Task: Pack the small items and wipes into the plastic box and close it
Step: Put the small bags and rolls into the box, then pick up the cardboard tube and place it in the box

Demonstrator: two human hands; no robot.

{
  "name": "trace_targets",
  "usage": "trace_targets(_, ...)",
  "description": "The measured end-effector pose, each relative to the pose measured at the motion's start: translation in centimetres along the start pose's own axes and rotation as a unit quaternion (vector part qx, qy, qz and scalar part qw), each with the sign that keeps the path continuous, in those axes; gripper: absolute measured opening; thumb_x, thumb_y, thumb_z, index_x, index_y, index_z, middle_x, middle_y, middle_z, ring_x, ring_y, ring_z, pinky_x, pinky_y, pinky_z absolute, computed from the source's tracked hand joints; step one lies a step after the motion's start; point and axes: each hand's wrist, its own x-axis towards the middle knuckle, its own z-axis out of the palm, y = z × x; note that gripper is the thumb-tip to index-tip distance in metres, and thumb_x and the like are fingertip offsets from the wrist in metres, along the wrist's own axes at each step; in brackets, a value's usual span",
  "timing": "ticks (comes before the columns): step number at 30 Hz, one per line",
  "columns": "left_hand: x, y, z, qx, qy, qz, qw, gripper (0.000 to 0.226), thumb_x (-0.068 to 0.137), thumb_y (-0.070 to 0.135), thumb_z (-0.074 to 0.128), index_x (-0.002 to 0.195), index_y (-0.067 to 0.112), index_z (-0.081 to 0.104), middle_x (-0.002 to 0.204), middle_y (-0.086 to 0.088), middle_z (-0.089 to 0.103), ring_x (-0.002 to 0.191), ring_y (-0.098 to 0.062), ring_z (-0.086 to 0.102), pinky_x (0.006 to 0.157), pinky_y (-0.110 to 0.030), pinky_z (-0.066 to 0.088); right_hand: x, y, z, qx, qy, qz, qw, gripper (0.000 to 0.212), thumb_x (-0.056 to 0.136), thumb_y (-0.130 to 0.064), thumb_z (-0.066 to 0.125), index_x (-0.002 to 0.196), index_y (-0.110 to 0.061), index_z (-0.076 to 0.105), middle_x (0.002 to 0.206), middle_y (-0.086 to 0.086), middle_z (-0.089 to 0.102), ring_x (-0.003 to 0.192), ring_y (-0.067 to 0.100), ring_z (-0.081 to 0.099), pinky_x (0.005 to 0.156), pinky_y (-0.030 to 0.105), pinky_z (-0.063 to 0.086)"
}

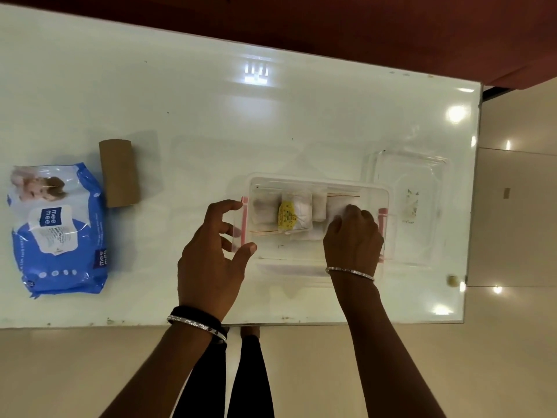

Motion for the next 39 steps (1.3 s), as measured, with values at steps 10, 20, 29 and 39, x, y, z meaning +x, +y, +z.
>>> trace_targets(10, 1.5, -2.9, -3.1, -0.079, -0.012, -0.032, 0.996, 0.029, 0.085, 0.042, 0.065, 0.111, 0.031, 0.059, 0.084, 0.014, 0.068, 0.077, 0.005, 0.063, 0.060, -0.004, 0.045, -4.1, -3.8, -3.7, 0.234, 0.143, -0.113, 0.955, 0.018, 0.087, -0.005, 0.065, 0.102, -0.009, 0.074, 0.091, 0.006, 0.074, 0.071, 0.020, 0.071, 0.061, 0.029, 0.054)
trace_targets(20, 5.3, -8.6, -8.5, -0.212, 0.127, -0.296, 0.923, 0.025, 0.088, 0.016, 0.064, 0.112, 0.009, 0.067, 0.103, -0.010, 0.070, 0.094, -0.024, 0.068, 0.092, -0.039, 0.054, -4.7, -19.0, -3.1, 0.324, 0.060, -0.339, 0.881, 0.017, 0.088, -0.007, 0.061, 0.099, -0.009, 0.074, 0.083, 0.003, 0.073, 0.071, 0.019, 0.068, 0.063, 0.032, 0.056)
trace_targets(29, 5.4, -8.6, -8.6, -0.378, 0.066, -0.341, 0.858, 0.042, 0.091, 0.006, 0.059, 0.132, 0.002, 0.050, 0.123, -0.019, 0.062, 0.111, -0.028, 0.061, 0.100, -0.040, 0.047, -1.1, -27.5, 2.0, 0.263, -0.180, -0.317, 0.893, 0.054, 0.088, -0.029, 0.067, 0.139, -0.019, 0.051, 0.130, 0.002, 0.063, 0.114, 0.019, 0.064, 0.095, 0.030, 0.052)
trace_targets(39, 3.4, -9.1, -9.4, -0.277, 0.075, -0.297, 0.911, 0.024, 0.090, 0.014, 0.063, 0.114, 0.018, 0.063, 0.111, -0.007, 0.069, 0.101, -0.023, 0.068, 0.098, -0.046, 0.051, -3.9, -31.1, 5.1, 0.216, -0.241, -0.184, 0.928, 0.066, 0.073, -0.033, 0.080, 0.124, -0.014, 0.042, 0.111, 0.009, 0.064, 0.099, 0.033, 0.065, 0.071, 0.031, 0.042)
